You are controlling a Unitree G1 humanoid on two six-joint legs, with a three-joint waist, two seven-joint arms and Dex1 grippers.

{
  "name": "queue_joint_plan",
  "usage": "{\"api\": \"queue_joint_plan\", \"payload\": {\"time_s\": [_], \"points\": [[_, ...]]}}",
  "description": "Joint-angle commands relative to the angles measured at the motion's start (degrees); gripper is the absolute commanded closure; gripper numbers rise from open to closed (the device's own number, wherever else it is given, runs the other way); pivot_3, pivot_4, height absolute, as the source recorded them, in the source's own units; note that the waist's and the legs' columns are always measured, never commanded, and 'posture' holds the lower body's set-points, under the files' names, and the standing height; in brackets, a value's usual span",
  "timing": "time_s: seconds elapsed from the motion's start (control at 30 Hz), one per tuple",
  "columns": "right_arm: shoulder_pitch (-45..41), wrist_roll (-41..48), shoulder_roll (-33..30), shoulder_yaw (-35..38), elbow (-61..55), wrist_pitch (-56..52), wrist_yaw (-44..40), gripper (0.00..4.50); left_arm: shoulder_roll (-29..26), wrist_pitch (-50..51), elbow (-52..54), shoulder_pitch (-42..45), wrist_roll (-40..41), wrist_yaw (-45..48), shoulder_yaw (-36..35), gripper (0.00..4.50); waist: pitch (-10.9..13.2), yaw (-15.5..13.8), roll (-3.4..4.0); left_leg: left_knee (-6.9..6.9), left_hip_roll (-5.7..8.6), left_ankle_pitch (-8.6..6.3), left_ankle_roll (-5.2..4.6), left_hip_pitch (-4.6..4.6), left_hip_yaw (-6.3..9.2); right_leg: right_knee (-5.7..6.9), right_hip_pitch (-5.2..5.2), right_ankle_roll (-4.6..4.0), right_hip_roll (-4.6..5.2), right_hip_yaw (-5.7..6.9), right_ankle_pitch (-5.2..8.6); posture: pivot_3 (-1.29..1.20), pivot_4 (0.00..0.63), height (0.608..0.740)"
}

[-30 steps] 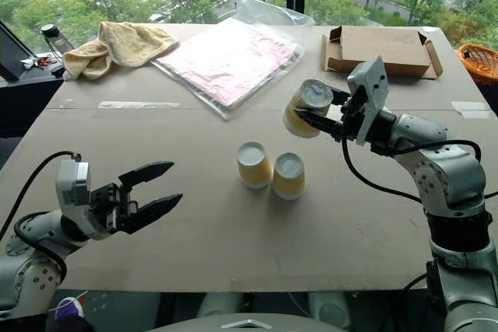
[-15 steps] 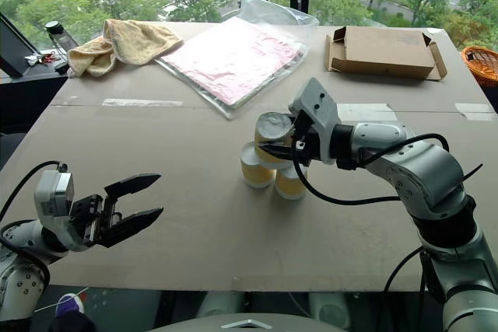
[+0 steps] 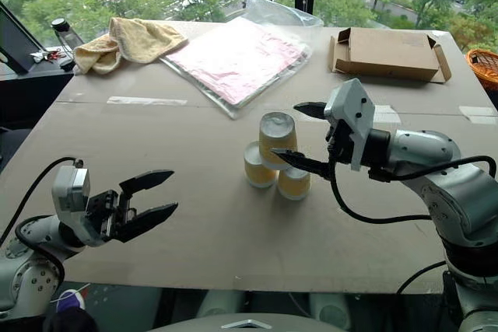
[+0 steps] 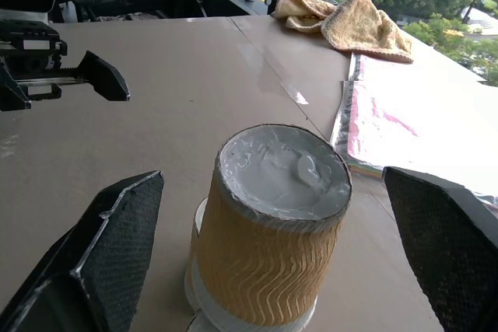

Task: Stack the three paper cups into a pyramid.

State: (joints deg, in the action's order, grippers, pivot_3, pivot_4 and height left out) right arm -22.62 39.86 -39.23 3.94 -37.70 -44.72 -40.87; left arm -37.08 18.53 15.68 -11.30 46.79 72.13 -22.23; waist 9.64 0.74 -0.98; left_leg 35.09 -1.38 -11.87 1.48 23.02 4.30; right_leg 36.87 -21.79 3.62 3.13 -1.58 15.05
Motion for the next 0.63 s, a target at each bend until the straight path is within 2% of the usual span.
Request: {"api": "queue_joint_plan", "payload": {"time_s": [0.03,0.2,0.37,0.5,0.63], "points": [[7.57,3.32,-1.03,9.65,-4.24,2.72,-0.7,0.05,-0.47,0.66,2.4,0.62,0.56,-1.12,0.42,0.0,0.01,-0.06,0.0,0.0,0.0,0.0,0.0,-0.01,-0.02,0.0,0.0,0.0,0.0,-0.02,0.0,0.0,0.15,0.74],[31.27,3.13,-0.64,22.4,-7.61,7.36,-5.41,0.05,-1.86,0.54,-0.15,0.69,-0.7,0.07,0.38,0.0,0.02,-0.35,-0.01,-0.01,0.0,-0.01,0.01,-0.02,0.0,-0.02,0.07,-0.11,-0.01,0.03,0.09,0.0,0.15,0.74],[50.66,-5.02,1.8,26.68,-4.09,17.68,-10.55,0.05,-3.57,-2.45,-3.63,-0.55,-6.38,0.49,1.17,0.0,-0.02,0.2,-0.04,0.0,-0.02,0.0,0.0,-0.15,-0.1,-0.02,0.11,0.04,-0.01,-0.06,0.26,0.0,0.15,0.74],[57.93,-8.49,4.0,27.3,-0.17,24.13,-12.33,0.05,-4.49,-4.13,-5.65,-0.85,-10.62,-0.7,2.16,0.0,-0.06,0.12,-0.12,0.04,-0.07,-0.01,0.01,-0.21,-0.16,-0.02,0.13,0.06,0.0,-0.09,0.28,0.0,0.15,0.74],[59.11,-10.29,4.74,26.26,3.05,27.97,-12.95,0.05,-5.77,-3.6,-5.9,-0.77,-13.39,-1.16,3.91,0.0,-0.08,0.07,-0.15,0.05,-0.09,-0.01,0.02,-0.21,-0.19,-0.02,0.12,0.06,0.02,-0.13,0.28,0.0,0.15,0.74]]}}
